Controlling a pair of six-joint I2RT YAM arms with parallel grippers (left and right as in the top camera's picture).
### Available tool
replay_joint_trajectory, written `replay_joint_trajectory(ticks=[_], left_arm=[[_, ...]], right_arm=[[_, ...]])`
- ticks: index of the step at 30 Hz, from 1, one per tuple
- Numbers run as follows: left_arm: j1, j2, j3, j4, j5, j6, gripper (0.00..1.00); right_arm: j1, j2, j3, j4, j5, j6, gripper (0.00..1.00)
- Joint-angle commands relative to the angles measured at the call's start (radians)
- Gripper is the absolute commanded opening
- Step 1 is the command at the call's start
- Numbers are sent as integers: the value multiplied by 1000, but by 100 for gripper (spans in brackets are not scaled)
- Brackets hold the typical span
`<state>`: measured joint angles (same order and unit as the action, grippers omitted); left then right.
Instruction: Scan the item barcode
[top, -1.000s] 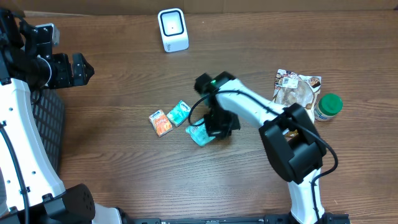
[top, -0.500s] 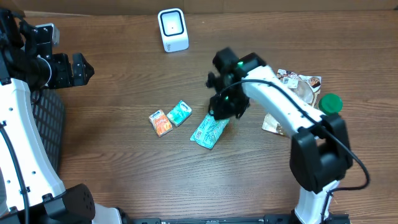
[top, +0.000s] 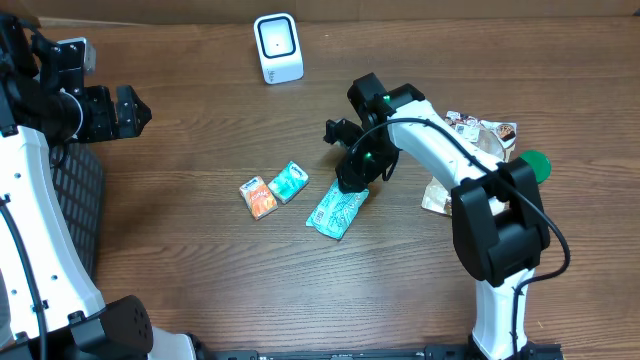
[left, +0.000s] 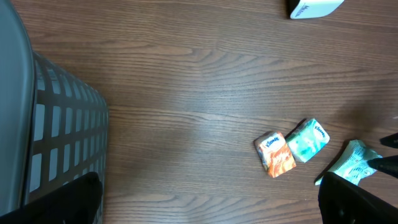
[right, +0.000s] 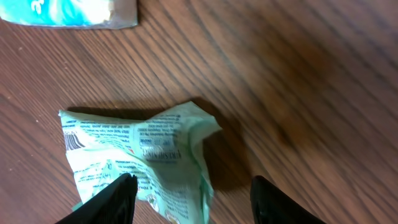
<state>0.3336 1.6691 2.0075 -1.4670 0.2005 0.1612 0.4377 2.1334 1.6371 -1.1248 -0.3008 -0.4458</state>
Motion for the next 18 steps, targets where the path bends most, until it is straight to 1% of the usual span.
replay_joint_trajectory(ticks=[1, 6, 12, 15, 18], left_arm=[[-7, -1, 10, 1, 2, 18, 99], [-7, -1, 10, 2, 2, 18, 100], [-7, -1, 10, 2, 2, 18, 99], [-7, -1, 10, 2, 2, 18, 99], [-7, -1, 10, 2, 2, 18, 100]], right_arm=[[-14, 19, 6, 1, -66, -35, 57], [-40, 48, -4, 8, -114, -35, 57], [-71, 105, -8, 0, -232, -35, 56], [-72, 129, -9, -14, -269, -35, 51], [-71, 144, -17, -17, -290, -35, 44]])
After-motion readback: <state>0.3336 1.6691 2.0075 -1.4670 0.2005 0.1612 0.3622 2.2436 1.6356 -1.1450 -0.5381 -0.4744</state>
